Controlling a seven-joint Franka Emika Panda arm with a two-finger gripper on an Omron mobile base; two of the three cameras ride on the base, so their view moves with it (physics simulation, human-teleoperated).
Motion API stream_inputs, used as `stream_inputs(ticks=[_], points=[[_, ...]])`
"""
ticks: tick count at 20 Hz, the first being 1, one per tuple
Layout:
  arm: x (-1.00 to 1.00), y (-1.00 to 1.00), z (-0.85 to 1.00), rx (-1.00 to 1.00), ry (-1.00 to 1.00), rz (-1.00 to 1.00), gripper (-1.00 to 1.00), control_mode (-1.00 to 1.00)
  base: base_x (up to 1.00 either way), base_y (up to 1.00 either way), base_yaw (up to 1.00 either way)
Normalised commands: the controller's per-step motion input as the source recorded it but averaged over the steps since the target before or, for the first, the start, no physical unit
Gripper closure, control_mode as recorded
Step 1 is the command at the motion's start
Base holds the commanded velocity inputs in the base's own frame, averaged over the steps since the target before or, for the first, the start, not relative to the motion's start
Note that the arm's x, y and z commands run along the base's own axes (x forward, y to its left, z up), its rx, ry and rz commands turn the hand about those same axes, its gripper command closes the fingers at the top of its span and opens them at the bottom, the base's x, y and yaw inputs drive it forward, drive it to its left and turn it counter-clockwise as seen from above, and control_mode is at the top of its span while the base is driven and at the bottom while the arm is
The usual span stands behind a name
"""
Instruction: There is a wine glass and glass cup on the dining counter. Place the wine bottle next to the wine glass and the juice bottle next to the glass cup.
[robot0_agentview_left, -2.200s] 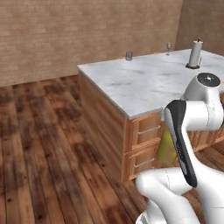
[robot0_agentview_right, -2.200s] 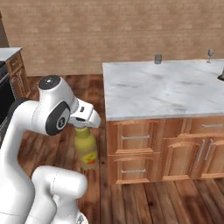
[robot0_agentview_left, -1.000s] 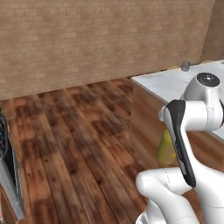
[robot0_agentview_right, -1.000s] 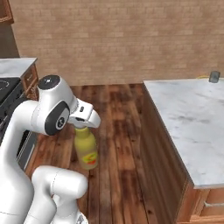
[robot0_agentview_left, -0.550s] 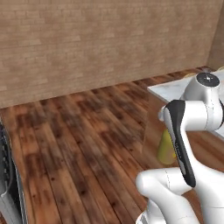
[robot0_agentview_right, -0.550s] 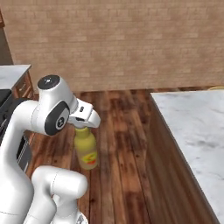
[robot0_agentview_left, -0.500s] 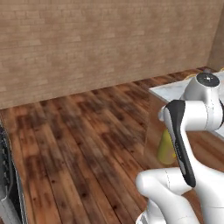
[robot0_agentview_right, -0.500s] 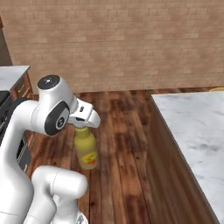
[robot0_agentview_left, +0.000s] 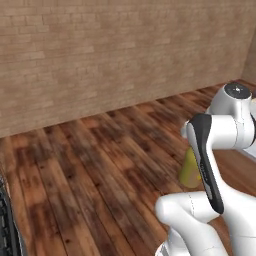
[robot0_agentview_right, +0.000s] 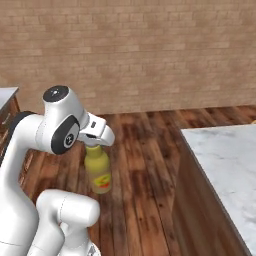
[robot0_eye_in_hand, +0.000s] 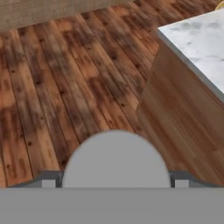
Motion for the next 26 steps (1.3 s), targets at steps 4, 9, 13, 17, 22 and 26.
stream_inputs(ticks=[4, 9, 13, 17, 22, 26], points=[[0.0, 0.0, 0.0, 0.0, 0.0, 0.0, 1.0, 1.0, 0.86, 0.37, -0.14], [0.0, 0.0, 0.0, 0.0, 0.0, 0.0, 1.0, 1.0, 0.79, 0.36, -0.23], [0.0, 0.0, 0.0, 0.0, 0.0, 0.0, 1.0, 1.0, 0.8, 0.34, -0.25], [0.0, 0.0, 0.0, 0.0, 0.0, 0.0, 1.0, 1.0, 0.77, 0.32, -0.29], [0.0, 0.0, 0.0, 0.0, 0.0, 0.0, 1.0, 1.0, 0.73, 0.3, -0.35], [0.0, 0.0, 0.0, 0.0, 0.0, 0.0, 1.0, 1.0, 0.71, 0.29, -0.37]])
